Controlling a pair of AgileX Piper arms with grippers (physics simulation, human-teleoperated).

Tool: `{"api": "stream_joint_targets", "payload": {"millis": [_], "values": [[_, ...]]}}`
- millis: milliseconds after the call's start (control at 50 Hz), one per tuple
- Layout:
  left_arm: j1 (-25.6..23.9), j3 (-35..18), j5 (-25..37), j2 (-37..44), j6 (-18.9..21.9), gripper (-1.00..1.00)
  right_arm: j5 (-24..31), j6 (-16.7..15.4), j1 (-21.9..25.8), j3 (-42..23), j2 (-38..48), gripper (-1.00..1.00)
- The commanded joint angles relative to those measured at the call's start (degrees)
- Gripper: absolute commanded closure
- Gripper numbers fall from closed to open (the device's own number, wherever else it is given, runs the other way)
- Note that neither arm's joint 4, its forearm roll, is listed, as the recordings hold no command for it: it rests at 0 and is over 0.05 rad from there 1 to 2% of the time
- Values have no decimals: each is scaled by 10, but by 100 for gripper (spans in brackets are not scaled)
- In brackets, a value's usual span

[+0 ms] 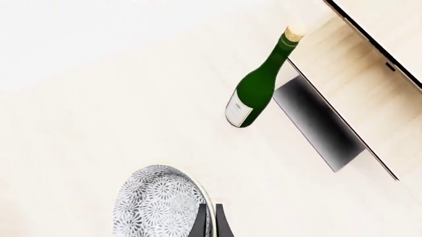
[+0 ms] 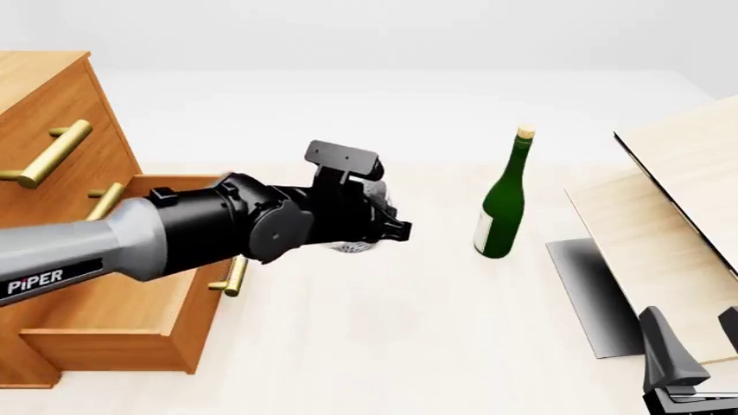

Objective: Put the bowl in the bottom drawer of the cabinet.

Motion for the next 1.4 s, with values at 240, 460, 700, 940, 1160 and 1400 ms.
{"api": "stream_joint_targets", "payload": {"millis": [240,460,700,940,1160,1400], "values": [[45,21,27,-80,29,100,0,0,0,0,0,-100],[71,65,2,-130,29,100,0,0,0,0,0,-100],[103,90,13,-178,42,100,0,0,0,0,0,-100],[135,113,21,-219,53,100,0,0,0,0,0,-100],[167,129,21,-243,55,100,0,0,0,0,0,-100],[192,148,21,-265,48,100,0,0,0,0,0,-100]]}}
